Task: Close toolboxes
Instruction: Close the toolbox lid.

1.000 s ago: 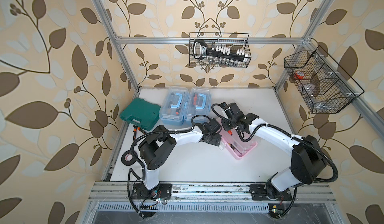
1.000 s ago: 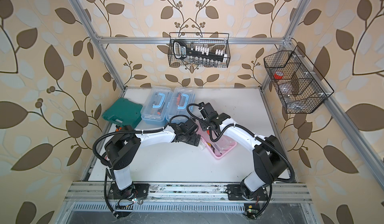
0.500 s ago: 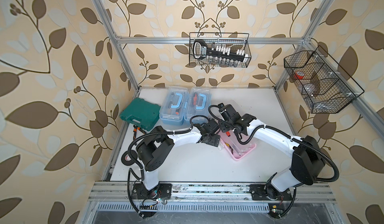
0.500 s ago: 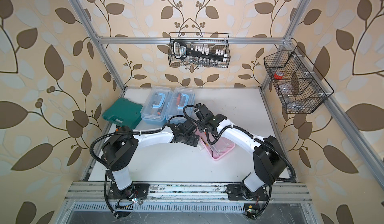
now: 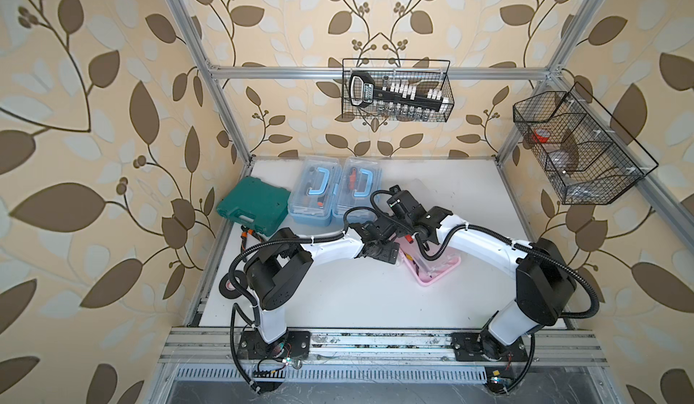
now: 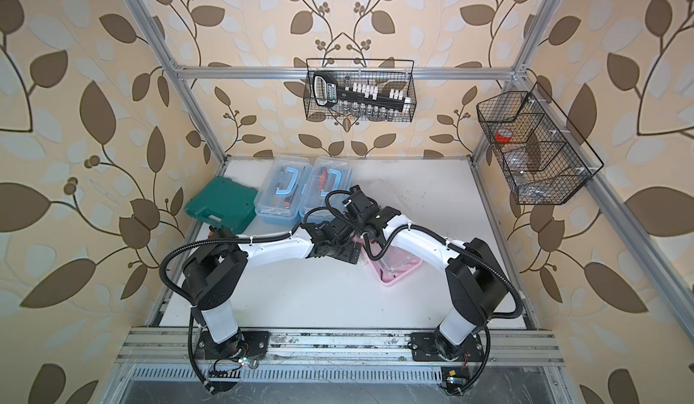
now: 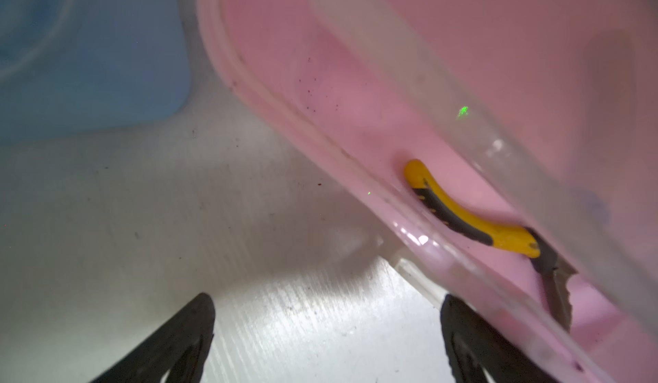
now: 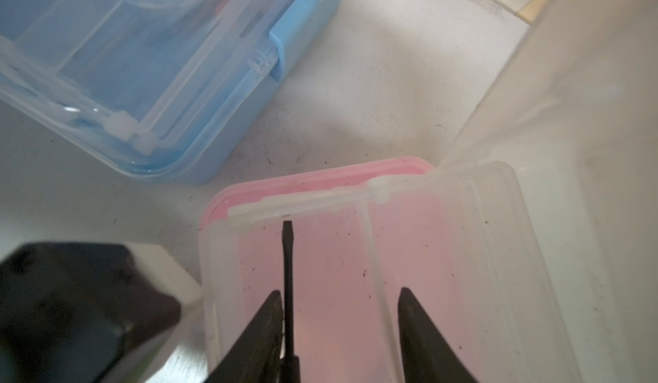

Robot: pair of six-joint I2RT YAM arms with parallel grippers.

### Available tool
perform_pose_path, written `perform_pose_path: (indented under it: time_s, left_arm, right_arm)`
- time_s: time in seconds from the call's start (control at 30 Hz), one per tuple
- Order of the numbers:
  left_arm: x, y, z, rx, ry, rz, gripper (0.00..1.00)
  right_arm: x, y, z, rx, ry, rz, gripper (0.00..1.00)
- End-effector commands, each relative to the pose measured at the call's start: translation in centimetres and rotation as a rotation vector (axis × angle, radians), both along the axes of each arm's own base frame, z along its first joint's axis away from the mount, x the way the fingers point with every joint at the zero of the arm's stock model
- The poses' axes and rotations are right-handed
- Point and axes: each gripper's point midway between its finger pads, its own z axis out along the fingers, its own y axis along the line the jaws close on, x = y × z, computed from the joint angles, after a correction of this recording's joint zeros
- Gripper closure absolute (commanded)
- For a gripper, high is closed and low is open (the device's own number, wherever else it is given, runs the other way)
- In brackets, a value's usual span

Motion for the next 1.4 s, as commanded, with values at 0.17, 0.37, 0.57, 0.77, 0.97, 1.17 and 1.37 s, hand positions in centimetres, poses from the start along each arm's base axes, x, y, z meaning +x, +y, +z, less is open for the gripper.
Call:
perform_pose_path:
  time_s: [0.17, 0.37, 0.57, 0.77, 0.97, 1.17, 1.37]
  left_arm:
    - [0.4, -0.9, 4.1, -0.099, -0.111, -0.036, 0.01]
    - [0.2, -0.5, 5.1, -0.154, -0.153, -0.026, 0.01]
    - [0.0, -0.4, 7.6, -0.282, -0.219, 0.016, 0.01]
    - [-0.2, 0.1, 10.8, -0.433, -0.288, 0.076, 0.01]
    - [0.0, -1.2, 12.5, -0.536, -0.301, 0.075, 0.01]
    - [0.4, -2.5, 11.9, -0.564, -0.288, 0.070, 0.01]
    - [0.8, -2.8, 10.6, -0.560, -0.282, 0.105, 0.01]
  right_arm:
    - [0.6, 1.2, -0.8, 0.083, 0.042, 0.053, 0.50]
    - [0.9, 0.2, -1.3, 0.154, 0.092, 0.047, 0.51]
    - [1.1, -0.1, -2.0, 0.176, 0.120, 0.045, 0.50]
    - [1.4, -0.1, -2.3, 0.189, 0.132, 0.048, 0.51]
    - [1.5, 0.2, -2.1, 0.215, 0.140, 0.060, 0.50]
    - [1.5, 0.7, -2.3, 0.245, 0.163, 0.069, 0.50]
    - [1.3, 1.2, -2.5, 0.273, 0.184, 0.075, 0.50]
